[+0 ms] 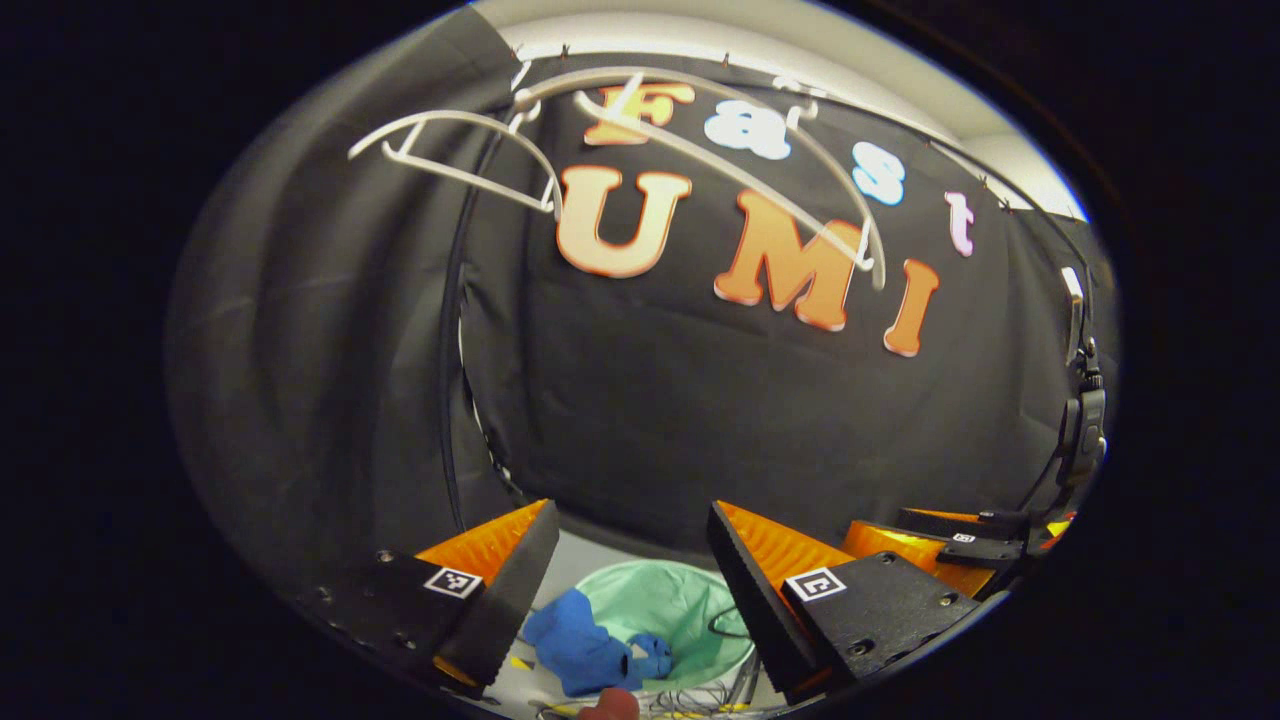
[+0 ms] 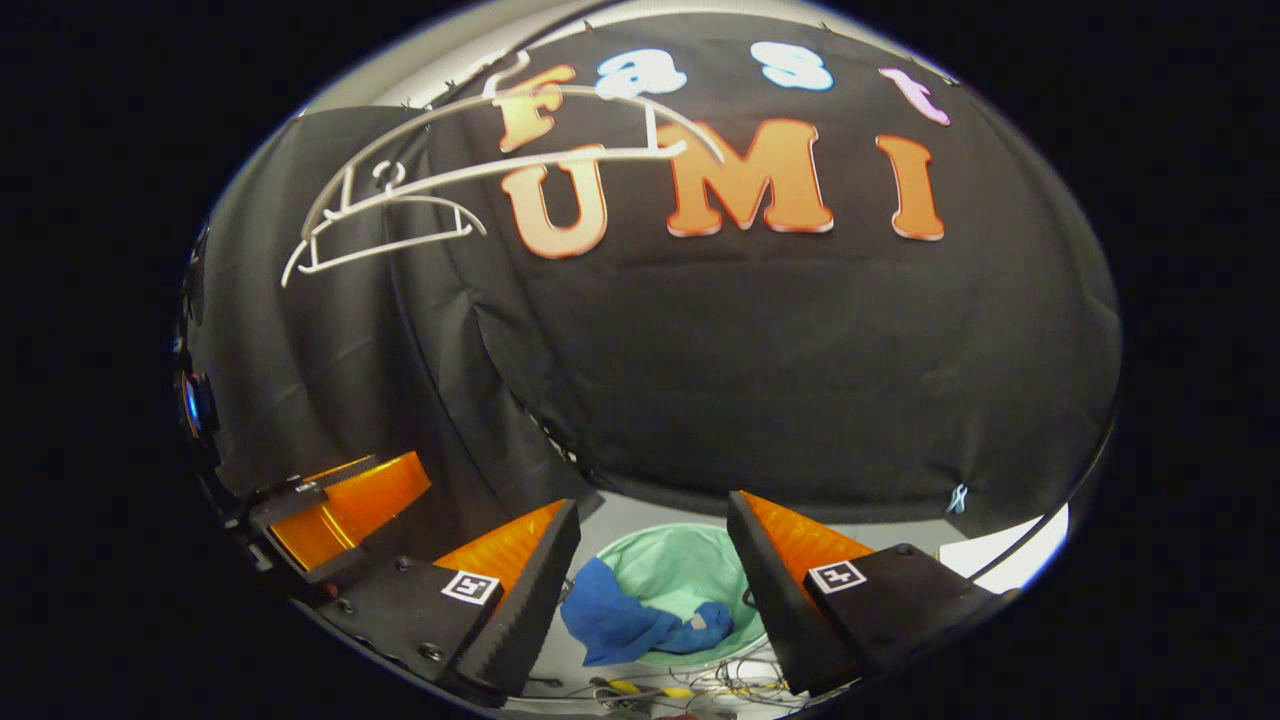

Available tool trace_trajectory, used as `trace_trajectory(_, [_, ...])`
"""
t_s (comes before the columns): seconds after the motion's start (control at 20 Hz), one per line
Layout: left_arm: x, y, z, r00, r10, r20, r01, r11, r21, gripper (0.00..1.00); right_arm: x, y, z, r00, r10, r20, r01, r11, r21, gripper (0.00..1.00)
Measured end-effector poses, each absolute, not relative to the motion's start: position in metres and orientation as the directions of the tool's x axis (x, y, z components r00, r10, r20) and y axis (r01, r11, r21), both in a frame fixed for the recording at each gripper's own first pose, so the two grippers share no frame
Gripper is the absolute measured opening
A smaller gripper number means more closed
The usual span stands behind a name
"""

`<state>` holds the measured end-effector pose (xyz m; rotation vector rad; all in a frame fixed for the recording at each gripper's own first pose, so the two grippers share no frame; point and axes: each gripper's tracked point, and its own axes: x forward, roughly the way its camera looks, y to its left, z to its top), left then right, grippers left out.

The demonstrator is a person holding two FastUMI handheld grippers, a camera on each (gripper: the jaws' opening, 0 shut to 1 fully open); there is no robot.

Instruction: Grasp the clothes on the hanger with both hands and then place them into the laundry hamper below.

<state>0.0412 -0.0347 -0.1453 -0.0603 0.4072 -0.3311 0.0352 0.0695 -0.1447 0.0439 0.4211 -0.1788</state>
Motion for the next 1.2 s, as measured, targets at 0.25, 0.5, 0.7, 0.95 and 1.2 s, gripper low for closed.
trace_trajectory(0.25, [0.016, -0.042, -0.059, 0.945, -0.262, -0.197, 0.248, 0.964, -0.097, 0.92, 0.005, 0.080, -0.064, 0.961, -0.129, -0.243, 0.125, 0.992, -0.031, 0.97])
trace_trajectory(0.5, [-0.027, -0.055, -0.011, 0.970, -0.213, -0.116, 0.204, 0.975, -0.086, 0.92, -0.035, 0.068, -0.006, 0.985, -0.113, -0.130, 0.109, 0.993, -0.038, 0.88])
trace_trajectory(0.7, [-0.061, -0.065, 0.018, 0.979, -0.188, -0.072, 0.179, 0.977, -0.113, 0.92, -0.054, 0.065, 0.016, 0.993, -0.097, -0.061, 0.096, 0.995, -0.032, 0.89])
trace_trajectory(0.95, [-0.102, -0.065, 0.049, 0.988, -0.155, -0.023, 0.152, 0.985, -0.087, 0.92, -0.121, 0.066, 0.055, 0.997, -0.070, 0.016, 0.071, 0.997, -0.014, 0.93])
trace_trajectory(1.2, [-0.133, -0.074, 0.065, 0.986, -0.164, 0.014, 0.164, 0.981, -0.103, 0.92, -0.168, 0.065, 0.070, 0.995, -0.070, 0.069, 0.071, 0.997, -0.016, 1.00])
